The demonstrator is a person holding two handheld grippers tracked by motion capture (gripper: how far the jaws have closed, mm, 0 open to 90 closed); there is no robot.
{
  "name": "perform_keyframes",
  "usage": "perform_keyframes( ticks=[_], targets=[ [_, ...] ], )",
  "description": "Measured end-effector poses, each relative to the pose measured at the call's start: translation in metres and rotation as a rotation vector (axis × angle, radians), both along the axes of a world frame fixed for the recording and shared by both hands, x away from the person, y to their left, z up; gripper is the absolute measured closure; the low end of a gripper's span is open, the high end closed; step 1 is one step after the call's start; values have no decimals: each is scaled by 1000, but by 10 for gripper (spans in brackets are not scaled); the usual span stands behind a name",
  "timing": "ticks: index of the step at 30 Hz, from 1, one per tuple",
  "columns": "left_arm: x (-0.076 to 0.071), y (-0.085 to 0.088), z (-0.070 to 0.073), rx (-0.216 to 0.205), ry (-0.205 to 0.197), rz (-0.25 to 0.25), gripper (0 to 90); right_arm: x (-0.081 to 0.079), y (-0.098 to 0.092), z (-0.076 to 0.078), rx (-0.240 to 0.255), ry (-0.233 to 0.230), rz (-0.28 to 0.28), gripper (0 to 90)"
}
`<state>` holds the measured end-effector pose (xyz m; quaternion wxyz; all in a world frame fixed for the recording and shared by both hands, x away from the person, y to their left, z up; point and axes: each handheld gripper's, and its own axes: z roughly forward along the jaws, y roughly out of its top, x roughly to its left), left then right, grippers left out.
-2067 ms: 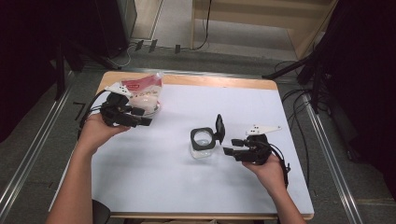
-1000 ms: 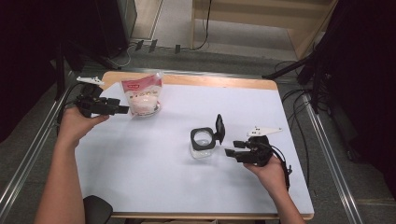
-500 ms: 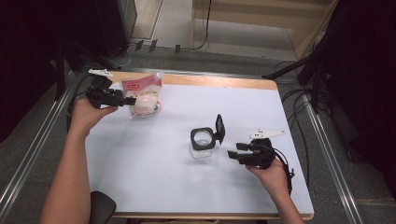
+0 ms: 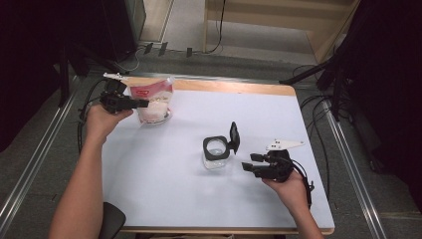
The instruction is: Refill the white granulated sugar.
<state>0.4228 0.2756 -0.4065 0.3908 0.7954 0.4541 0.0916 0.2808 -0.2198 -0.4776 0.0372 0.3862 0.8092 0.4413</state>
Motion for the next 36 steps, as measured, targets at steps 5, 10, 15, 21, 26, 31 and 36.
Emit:
perform_keyframes(
  ticks=[5,10,15,21,26,31,36],
  targets=[
    [-1,-1,-1,5,-6,-10,761,-5,8,4,4,-2,41,488],
    [-2,-5,6,0,35,12,845,-14,22,12,-11,-44,106,489],
    [-8,-5,17,-25,29,24,883,-18,30,16,2,-48,139,505],
    [-16,1,30,-123,30,1,900,-23,39,21,19,-48,165,520],
    [-26,-2,40,-109,24,-24,900,-27,49,26,26,-62,186,529],
    [-32,-6,47,-114,5,-37,900,-30,56,30,34,-75,190,530],
    [-41,-16,55,-91,-3,-68,900,-32,64,31,32,-81,196,531]
  ],
)
